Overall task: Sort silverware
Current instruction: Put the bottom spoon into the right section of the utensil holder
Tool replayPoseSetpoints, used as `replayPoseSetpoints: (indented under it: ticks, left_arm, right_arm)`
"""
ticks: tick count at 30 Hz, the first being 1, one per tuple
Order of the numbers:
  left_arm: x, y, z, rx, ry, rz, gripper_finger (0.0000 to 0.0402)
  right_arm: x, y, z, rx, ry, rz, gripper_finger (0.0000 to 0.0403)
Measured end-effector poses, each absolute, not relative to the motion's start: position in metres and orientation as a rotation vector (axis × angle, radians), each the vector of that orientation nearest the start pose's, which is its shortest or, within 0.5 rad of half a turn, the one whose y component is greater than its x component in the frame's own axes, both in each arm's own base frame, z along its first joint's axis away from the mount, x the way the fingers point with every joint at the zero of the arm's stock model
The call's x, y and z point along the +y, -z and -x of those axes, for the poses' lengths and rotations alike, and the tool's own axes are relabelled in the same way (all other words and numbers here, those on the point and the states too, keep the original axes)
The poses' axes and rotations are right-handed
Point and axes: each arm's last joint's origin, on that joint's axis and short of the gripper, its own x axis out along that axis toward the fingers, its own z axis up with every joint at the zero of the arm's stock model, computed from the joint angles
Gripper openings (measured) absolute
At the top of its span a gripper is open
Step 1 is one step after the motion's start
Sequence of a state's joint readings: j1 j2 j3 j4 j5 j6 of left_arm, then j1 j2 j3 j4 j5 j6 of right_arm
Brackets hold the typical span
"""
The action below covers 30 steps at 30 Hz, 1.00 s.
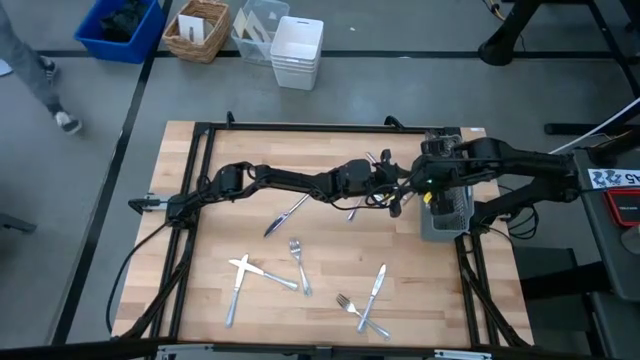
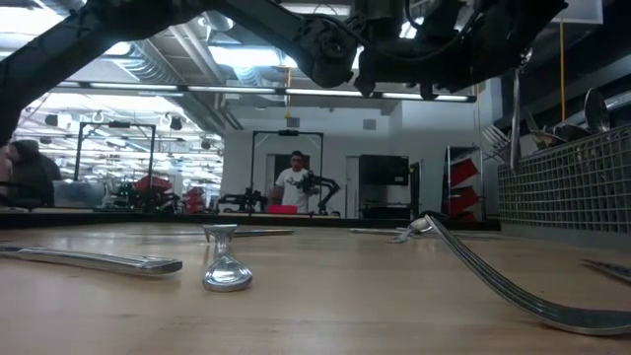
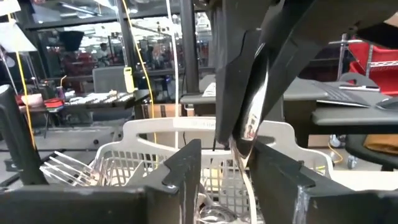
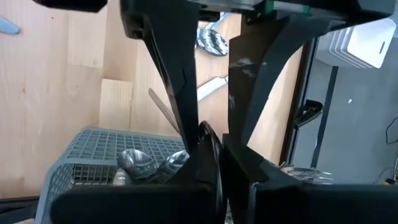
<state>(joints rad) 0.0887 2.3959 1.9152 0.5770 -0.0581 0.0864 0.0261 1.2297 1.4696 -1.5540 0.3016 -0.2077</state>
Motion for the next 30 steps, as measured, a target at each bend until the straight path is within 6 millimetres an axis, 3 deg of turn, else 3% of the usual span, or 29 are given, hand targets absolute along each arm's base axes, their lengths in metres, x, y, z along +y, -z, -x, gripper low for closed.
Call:
replayPoseSetpoints:
  ticks: [13, 22, 30]
  left_arm:
    - [0.0511, -0.2316, -0.5528, -0.088, -0.158, -0.075, 0.0012]
    - [0.0511, -0.2318, -0.5528, -0.090, -0.158, -0.070, 0.0009]
    - [0.0510, -0.2325, -0.5527, -0.098, -0.155, -0.079, 0.0005]
  right_arm:
    - [-0.0040, -0.3771, -0.1822, 1.299, 0.104, 0.394, 0.0017]
    - [-0.0043, -0.3773, -0.1824, 1.297, 0.117, 0.394, 0.0021]
    - [-0.0045, -0.3774, -0.1823, 1.288, 0.171, 0.334, 0.0072]
